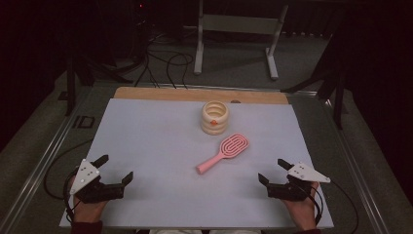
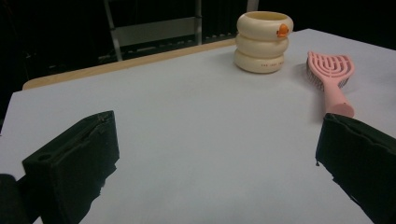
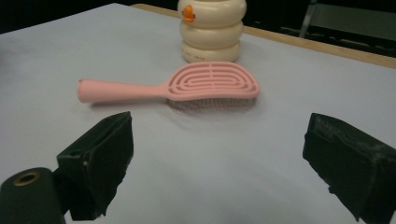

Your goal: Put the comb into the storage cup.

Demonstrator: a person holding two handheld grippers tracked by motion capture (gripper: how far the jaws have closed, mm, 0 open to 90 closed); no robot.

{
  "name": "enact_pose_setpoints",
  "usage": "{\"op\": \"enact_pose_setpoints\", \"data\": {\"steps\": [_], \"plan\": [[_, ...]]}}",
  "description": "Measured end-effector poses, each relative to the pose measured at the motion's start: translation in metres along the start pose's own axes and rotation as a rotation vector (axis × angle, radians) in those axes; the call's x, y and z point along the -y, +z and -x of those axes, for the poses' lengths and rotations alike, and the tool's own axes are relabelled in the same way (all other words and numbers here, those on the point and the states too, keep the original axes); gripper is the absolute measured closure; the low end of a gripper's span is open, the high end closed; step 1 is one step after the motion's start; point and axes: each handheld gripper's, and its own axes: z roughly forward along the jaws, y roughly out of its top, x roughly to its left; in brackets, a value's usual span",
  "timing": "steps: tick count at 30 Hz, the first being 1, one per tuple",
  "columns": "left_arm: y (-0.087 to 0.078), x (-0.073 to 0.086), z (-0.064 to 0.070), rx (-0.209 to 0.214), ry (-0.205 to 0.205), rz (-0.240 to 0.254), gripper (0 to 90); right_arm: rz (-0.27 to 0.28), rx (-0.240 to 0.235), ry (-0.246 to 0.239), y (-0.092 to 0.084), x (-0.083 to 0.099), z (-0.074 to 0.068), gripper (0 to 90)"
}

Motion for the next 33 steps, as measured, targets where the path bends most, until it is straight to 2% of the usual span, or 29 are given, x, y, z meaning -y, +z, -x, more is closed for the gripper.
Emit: {"op": "enact_pose_setpoints", "data": {"steps": [9,16,22,33], "plan": [[-0.002,0.003,-0.001,-0.028,-0.007,0.02,0.0,-0.003,-0.05,-0.011,0.02,-0.016,-0.008,8.7],[-0.003,0.005,-0.002,-0.027,-0.016,0.032,0.0,-0.008,-0.081,-0.035,0.036,-0.027,-0.014,8.7],[-0.002,0.007,-0.004,-0.026,-0.034,0.035,0.0,-0.006,-0.102,-0.043,0.046,-0.035,-0.016,8.7],[-0.001,0.01,-0.006,-0.051,-0.037,0.029,0.0,-0.007,-0.128,-0.053,0.058,-0.043,-0.025,8.6]]}}
